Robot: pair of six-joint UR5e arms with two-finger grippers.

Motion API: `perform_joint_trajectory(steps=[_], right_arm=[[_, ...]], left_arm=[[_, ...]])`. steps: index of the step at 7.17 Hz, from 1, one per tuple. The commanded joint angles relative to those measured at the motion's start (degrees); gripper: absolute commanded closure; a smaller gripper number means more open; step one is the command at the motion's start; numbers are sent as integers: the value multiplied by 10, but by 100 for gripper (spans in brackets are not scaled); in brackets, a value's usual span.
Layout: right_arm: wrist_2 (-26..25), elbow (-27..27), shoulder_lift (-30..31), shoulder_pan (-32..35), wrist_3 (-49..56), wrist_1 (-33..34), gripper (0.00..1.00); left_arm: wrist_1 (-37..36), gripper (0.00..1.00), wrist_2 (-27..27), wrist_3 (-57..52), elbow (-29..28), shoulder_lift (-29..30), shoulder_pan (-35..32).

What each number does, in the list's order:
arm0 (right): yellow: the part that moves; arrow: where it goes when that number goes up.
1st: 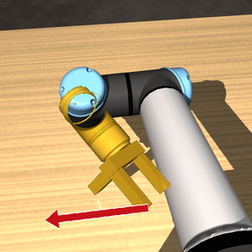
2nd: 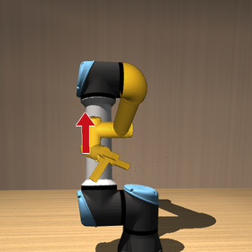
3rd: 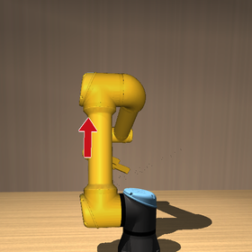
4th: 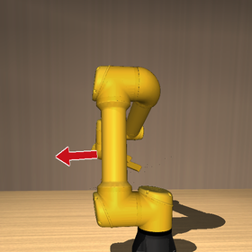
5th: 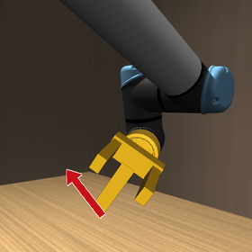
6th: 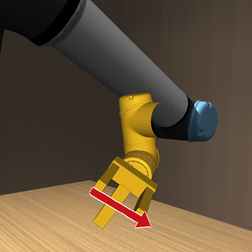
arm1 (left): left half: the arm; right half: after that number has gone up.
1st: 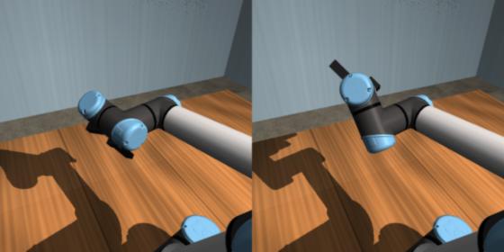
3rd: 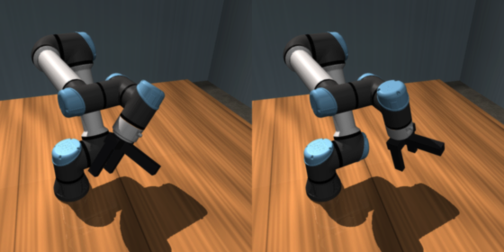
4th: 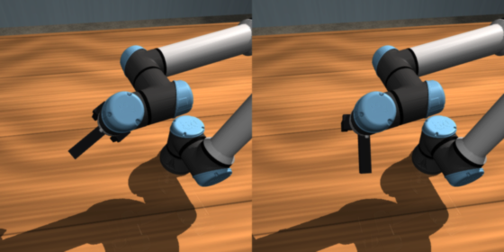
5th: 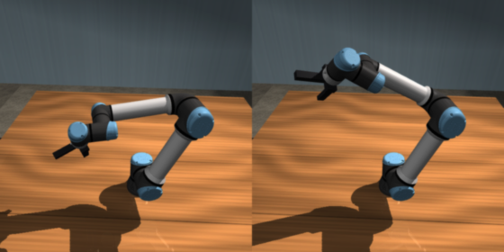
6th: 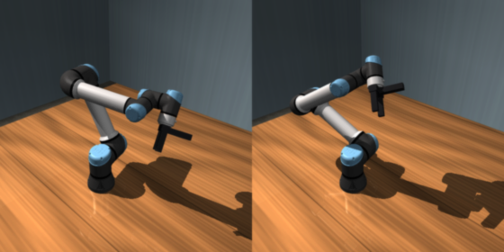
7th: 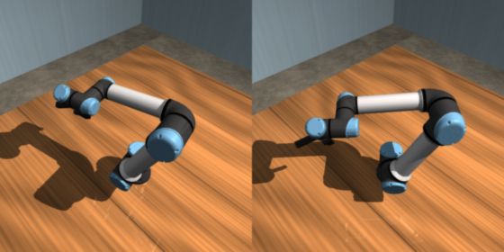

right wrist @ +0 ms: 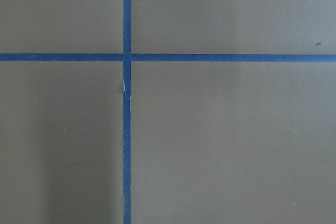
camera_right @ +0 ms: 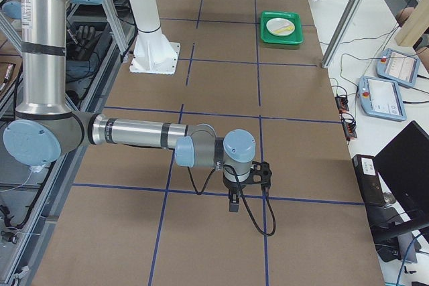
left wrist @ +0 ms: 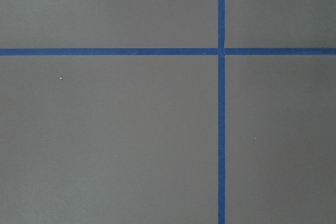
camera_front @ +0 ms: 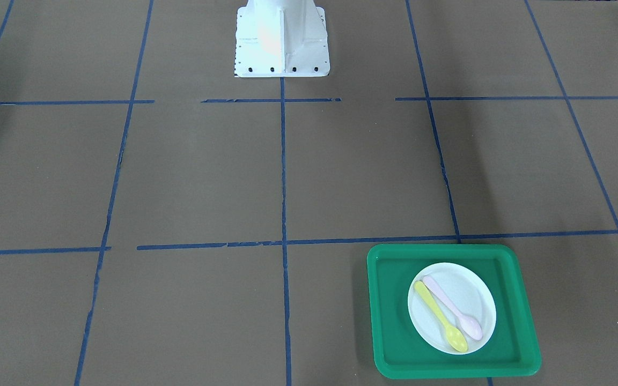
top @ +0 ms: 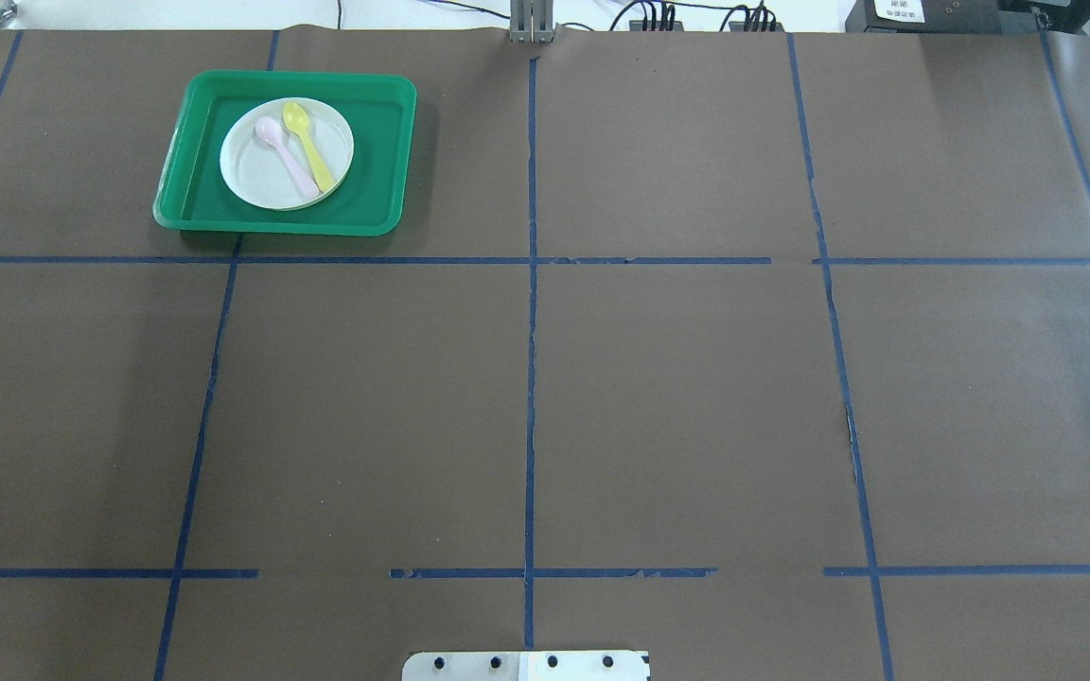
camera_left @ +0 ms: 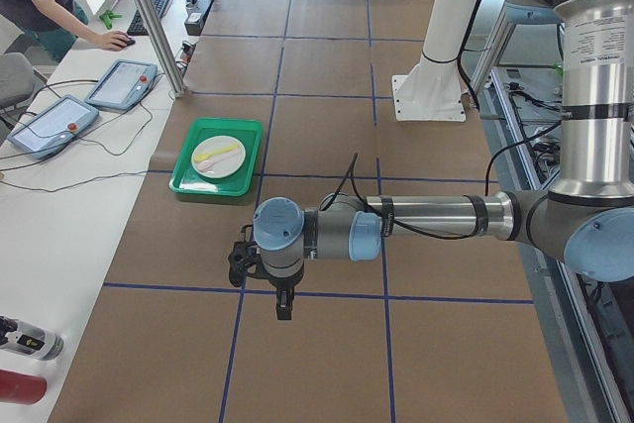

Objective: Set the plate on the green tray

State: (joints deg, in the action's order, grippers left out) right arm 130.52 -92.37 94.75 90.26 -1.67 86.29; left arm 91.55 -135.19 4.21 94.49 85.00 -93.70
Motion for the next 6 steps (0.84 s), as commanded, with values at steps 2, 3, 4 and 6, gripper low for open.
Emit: perform_joint_trajectory(steps=[2, 3, 4, 6], right_arm=[[0, 0, 0, 0, 0, 0, 0], [0, 0, 0, 0, 0, -1, 0], [0, 0, 0, 0, 0, -1, 0], [0, 1, 0, 0, 0, 0, 0]], left_arm=[[6, 0, 0, 12, -4, 0, -1], [6, 0, 0, 12, 1, 0, -2], [6, 0, 0, 12, -1, 1, -1], [7, 0, 2, 11, -5, 1, 0]])
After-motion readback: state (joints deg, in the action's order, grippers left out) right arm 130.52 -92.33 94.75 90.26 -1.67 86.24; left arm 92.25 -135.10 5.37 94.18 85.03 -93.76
